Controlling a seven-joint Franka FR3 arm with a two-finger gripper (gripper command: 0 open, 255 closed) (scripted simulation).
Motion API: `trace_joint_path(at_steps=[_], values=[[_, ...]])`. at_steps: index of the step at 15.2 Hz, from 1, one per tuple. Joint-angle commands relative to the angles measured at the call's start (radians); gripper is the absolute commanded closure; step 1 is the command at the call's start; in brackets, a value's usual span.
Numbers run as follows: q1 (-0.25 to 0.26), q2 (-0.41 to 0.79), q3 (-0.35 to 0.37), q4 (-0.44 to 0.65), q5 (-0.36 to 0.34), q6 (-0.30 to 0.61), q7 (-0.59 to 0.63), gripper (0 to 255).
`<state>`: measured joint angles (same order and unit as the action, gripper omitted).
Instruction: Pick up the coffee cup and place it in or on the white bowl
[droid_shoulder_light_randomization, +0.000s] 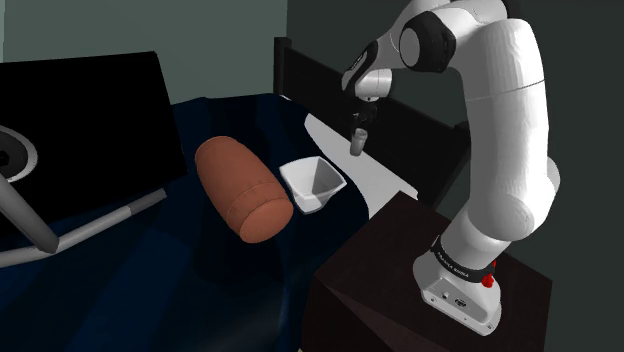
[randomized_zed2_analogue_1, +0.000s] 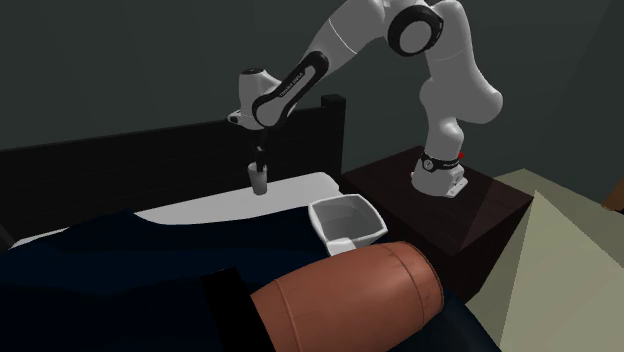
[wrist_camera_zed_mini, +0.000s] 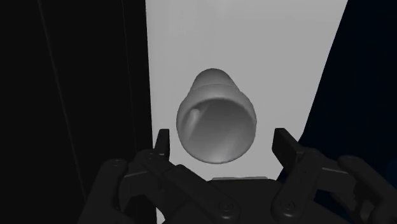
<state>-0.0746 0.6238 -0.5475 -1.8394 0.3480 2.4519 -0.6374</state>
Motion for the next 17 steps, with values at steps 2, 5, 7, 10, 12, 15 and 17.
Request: trace_joint_path(at_steps=[2, 5, 7, 10, 12, 15, 17], values=[[0.008, 0.028, -0.01, 0.003, -0.004, 0.002, 0.037, 0], [-0.008, 0.059, 0.007, 0.012, 0.013, 0.025, 0.027, 0], [-0.016, 0.076, 0.016, 0.017, 0.021, 0.036, 0.022, 0], [-0.016, 0.076, 0.016, 0.017, 0.021, 0.036, 0.022, 0], [-0.016, 0.076, 0.016, 0.017, 0.021, 0.036, 0.022, 0], [-0.017, 0.077, 0.016, 0.019, 0.021, 0.035, 0.022, 255], [-0.016, 0.076, 0.016, 0.017, 0.021, 0.036, 0.022, 255]])
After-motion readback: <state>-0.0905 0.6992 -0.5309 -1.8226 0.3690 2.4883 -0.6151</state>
